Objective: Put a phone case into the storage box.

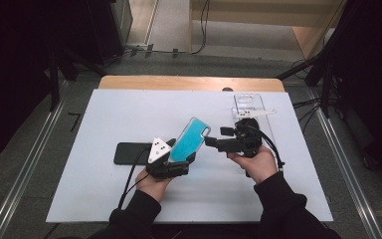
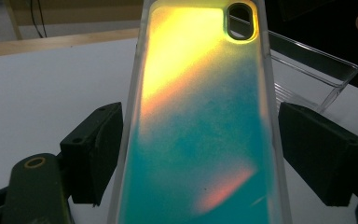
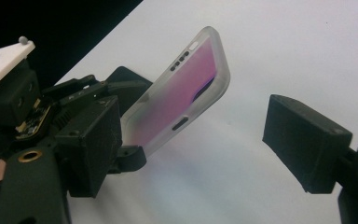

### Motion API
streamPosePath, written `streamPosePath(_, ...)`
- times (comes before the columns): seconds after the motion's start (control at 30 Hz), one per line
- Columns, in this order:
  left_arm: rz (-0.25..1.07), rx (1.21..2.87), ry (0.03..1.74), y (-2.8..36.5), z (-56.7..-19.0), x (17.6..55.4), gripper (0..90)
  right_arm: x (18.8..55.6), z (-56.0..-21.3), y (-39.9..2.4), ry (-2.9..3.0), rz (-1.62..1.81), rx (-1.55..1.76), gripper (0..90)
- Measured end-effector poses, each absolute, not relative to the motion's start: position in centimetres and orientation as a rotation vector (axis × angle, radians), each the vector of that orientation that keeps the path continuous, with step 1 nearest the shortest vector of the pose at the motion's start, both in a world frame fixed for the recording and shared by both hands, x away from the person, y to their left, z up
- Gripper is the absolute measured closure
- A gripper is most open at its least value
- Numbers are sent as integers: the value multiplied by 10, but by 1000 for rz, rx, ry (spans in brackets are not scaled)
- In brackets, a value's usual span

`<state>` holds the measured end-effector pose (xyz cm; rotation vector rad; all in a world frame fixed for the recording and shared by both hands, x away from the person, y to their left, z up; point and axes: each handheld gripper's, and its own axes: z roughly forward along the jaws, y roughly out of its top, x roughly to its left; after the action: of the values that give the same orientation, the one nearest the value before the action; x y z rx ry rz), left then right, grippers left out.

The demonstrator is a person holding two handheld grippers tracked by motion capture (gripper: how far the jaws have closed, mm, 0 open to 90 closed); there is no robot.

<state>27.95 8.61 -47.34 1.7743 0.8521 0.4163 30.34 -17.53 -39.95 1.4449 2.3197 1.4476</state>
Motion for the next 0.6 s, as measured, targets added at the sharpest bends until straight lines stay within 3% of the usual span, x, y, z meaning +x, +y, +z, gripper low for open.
streamPosePath(0.6, 423, 1721, 861, 86, -474, 276, 169, 333, -406, -157, 2367, 1508, 1528, 263)
